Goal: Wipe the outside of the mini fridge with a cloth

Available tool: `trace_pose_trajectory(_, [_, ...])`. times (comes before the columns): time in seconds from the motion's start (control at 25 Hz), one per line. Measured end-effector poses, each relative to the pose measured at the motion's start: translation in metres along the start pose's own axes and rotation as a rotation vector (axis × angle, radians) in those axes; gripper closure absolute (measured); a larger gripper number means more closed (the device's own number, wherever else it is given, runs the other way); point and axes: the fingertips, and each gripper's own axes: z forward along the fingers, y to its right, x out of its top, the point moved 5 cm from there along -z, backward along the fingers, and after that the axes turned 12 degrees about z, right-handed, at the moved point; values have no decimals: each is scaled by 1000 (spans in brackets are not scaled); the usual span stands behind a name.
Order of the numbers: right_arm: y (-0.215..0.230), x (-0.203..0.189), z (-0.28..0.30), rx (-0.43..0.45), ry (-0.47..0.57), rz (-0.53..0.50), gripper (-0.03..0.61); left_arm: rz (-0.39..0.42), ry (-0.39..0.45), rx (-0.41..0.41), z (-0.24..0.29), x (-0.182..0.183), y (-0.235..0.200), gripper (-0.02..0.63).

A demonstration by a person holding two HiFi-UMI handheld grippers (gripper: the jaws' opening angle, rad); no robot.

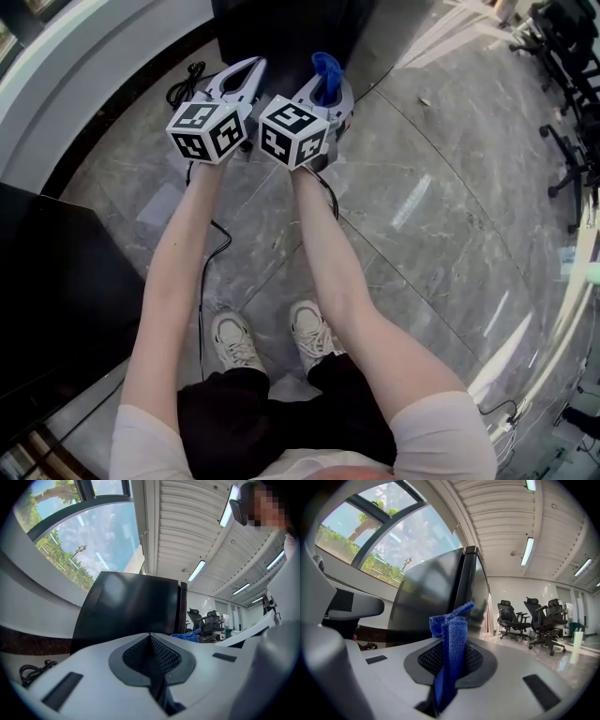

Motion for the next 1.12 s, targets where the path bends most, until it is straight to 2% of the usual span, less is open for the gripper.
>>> trace_pose_trajectory(0.2, [12,-1,-4,-8,1,8,517,7,-10,-9,1,-3,4,609])
trace_pose_trajectory(0.48, [19,-1,-7,-39,-49,160,517,-23,9,20,-7,-2,-5,609])
trace_pose_trajectory(0.6, [-4,-2,-15,22,-57,166,517,-26,1,42,-11,-6,-12,609])
trace_pose_trajectory(0.84, [-65,-1,-25,153,-59,172,517,-90,53,163,-28,-11,-52,609])
trace_pose_trajectory(1.12, [-128,-23,-1,316,-40,124,517,71,-1,217,-48,-28,-108,609])
